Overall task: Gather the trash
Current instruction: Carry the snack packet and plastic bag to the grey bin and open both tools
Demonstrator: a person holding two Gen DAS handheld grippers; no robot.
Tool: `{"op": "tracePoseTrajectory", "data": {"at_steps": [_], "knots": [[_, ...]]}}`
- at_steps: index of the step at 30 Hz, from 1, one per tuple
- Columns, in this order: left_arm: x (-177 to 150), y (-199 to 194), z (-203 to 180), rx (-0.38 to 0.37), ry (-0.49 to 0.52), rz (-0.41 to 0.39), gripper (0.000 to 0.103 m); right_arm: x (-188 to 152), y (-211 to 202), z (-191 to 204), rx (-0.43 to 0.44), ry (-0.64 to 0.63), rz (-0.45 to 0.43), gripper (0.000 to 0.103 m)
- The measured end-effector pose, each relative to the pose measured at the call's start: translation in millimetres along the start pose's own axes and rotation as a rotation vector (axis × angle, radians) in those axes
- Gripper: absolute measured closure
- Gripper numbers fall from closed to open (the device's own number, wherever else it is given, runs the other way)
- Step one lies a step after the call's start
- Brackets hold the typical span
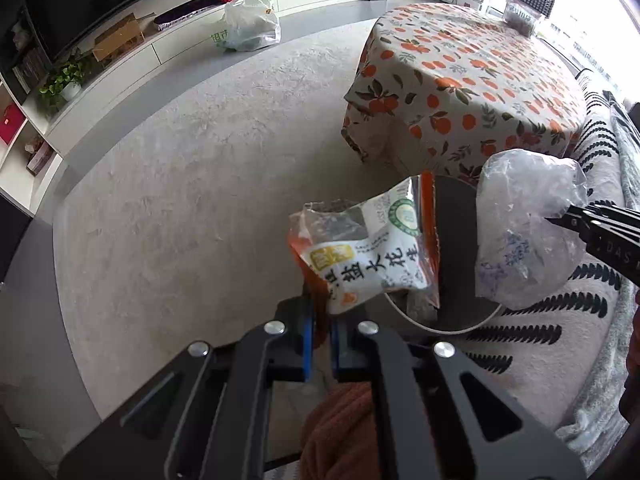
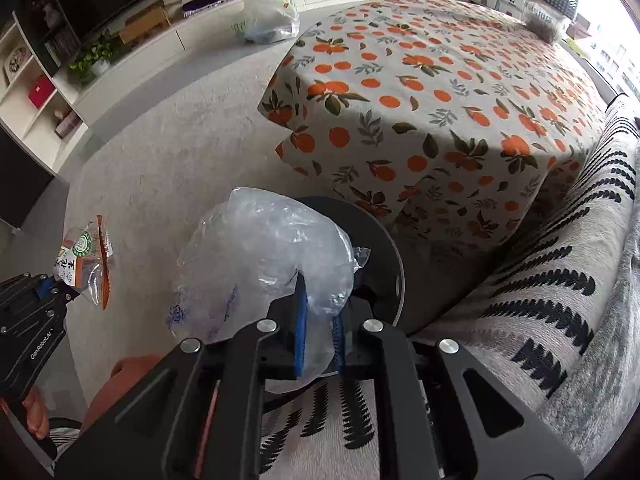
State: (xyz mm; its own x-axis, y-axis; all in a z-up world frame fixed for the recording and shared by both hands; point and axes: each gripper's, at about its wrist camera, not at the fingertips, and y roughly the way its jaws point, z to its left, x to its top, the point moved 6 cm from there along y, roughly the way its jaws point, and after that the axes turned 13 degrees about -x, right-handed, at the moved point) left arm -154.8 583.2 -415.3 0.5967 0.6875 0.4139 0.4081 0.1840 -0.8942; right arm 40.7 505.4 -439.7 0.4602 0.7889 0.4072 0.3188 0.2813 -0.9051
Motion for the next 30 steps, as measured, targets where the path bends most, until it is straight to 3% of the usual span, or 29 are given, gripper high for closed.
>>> {"op": "tracePoseTrajectory", "data": {"at_steps": [2, 4, 6, 22, 25, 29, 30], "knots": [[2, 10, -1, -0.002, 0.005, 0.016, 0.096, 0, 13, 4, -0.007, -0.016, 0.023, 0.084], [4, 17, -4, -0.003, 0.02, 0.028, 0.096, 0, 21, 6, -0.014, -0.022, 0.038, 0.065], [7, 24, -9, -0.01, 0.032, 0.037, 0.096, 1, 27, 4, -0.026, -0.023, 0.043, 0.058], [26, 66, -60, -0.065, 0.143, 0.108, 0.094, 2, 34, -27, 0.015, 0.049, 0.086, 0.058], [25, 73, -67, -0.076, 0.165, 0.139, 0.089, 2, 28, -31, 0.023, 0.061, 0.076, 0.058], [26, 86, -74, -0.076, 0.182, 0.173, 0.058, -2, 17, -38, 0.029, 0.079, 0.066, 0.058], [26, 87, -76, -0.073, 0.19, 0.177, 0.055, -4, 14, -41, 0.029, 0.085, 0.065, 0.058]]}}
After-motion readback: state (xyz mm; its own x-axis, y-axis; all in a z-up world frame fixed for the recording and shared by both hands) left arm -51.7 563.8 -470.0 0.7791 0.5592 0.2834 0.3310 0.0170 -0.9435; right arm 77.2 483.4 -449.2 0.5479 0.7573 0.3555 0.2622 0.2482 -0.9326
